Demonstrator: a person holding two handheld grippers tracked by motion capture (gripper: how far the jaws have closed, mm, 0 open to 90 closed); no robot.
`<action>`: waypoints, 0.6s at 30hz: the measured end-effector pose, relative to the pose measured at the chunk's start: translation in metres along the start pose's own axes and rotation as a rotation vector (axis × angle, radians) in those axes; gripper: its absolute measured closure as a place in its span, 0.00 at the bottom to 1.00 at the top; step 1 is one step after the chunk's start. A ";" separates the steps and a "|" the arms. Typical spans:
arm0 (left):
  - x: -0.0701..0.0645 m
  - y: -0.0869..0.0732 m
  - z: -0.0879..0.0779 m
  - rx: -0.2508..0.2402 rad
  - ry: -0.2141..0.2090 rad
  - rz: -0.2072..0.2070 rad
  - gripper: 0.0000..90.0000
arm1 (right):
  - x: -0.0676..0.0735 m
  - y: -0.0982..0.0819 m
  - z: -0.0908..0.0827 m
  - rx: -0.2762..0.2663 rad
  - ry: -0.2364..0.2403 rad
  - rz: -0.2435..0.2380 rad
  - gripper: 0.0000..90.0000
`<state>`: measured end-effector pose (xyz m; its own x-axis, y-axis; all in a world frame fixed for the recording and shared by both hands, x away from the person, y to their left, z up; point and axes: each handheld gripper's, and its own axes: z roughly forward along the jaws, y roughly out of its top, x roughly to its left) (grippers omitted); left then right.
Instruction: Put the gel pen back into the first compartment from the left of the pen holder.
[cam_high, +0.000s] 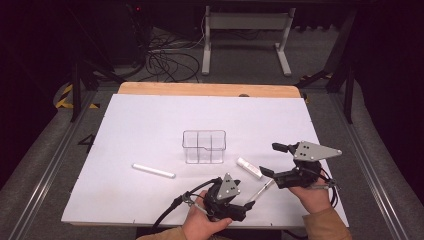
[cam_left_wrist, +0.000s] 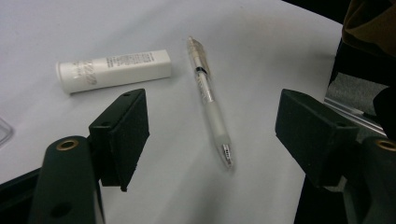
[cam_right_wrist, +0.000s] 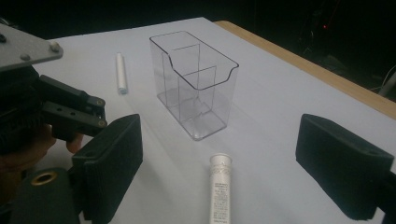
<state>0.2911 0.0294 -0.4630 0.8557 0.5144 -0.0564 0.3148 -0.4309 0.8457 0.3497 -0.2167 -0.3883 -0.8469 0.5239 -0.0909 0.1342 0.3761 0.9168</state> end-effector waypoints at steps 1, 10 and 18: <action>-0.002 -0.001 0.002 0.007 0.002 0.002 0.29 | 0.000 0.000 0.000 0.001 0.000 0.000 0.17; -0.011 -0.006 0.018 0.038 0.021 0.050 0.32 | -0.001 -0.001 0.000 0.000 0.001 0.000 0.17; -0.011 -0.008 0.025 0.034 0.012 0.043 0.38 | -0.001 -0.001 0.000 0.003 0.002 0.004 0.17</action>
<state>0.2900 0.0085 -0.4825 0.8636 0.5039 -0.0137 0.2917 -0.4774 0.8289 0.3507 -0.2177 -0.3896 -0.8474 0.5238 -0.0865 0.1392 0.3766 0.9159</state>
